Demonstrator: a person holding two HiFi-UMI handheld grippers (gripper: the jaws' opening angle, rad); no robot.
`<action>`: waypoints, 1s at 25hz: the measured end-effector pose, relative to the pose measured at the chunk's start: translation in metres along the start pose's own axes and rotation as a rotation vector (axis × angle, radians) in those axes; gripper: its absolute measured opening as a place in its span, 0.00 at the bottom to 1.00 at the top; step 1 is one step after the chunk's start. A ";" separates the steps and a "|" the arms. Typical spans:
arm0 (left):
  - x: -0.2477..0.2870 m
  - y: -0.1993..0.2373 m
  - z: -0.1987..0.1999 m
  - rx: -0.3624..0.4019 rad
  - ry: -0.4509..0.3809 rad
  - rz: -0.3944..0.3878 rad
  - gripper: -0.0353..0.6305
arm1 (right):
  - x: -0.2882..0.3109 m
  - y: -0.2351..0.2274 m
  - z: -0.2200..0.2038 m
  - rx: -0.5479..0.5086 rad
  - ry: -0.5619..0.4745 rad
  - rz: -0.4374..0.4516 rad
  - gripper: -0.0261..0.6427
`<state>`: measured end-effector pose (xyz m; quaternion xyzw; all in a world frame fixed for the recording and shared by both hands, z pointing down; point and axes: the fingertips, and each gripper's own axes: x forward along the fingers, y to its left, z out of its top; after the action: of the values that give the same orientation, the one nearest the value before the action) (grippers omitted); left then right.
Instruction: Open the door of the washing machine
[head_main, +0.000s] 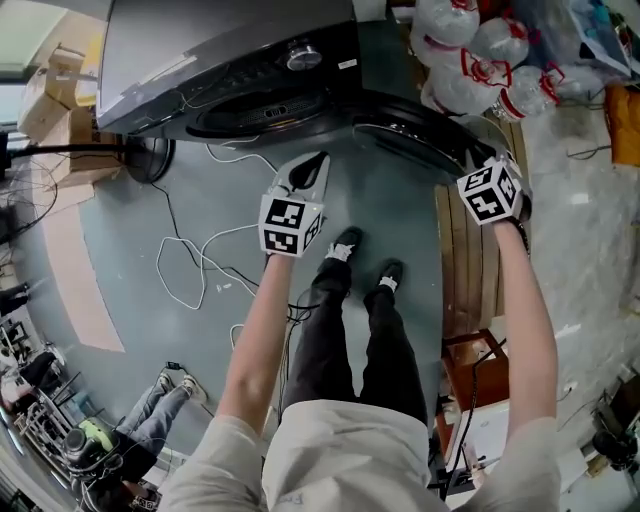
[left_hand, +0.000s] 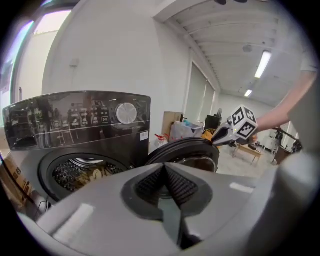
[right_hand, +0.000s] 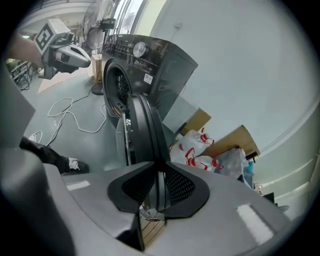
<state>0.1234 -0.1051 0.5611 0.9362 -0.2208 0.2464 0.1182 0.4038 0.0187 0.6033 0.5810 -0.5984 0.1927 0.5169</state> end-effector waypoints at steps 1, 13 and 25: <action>-0.006 0.000 -0.002 -0.010 -0.001 0.007 0.14 | 0.001 -0.001 -0.001 0.003 -0.001 -0.007 0.13; -0.054 -0.007 -0.023 -0.068 0.007 0.046 0.14 | 0.005 0.000 -0.003 0.001 0.030 -0.025 0.13; -0.092 -0.002 -0.016 -0.112 -0.013 0.122 0.14 | -0.025 -0.002 0.019 0.112 -0.065 -0.031 0.13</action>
<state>0.0460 -0.0656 0.5271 0.9145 -0.2918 0.2344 0.1538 0.3930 0.0148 0.5740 0.6242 -0.5941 0.1991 0.4667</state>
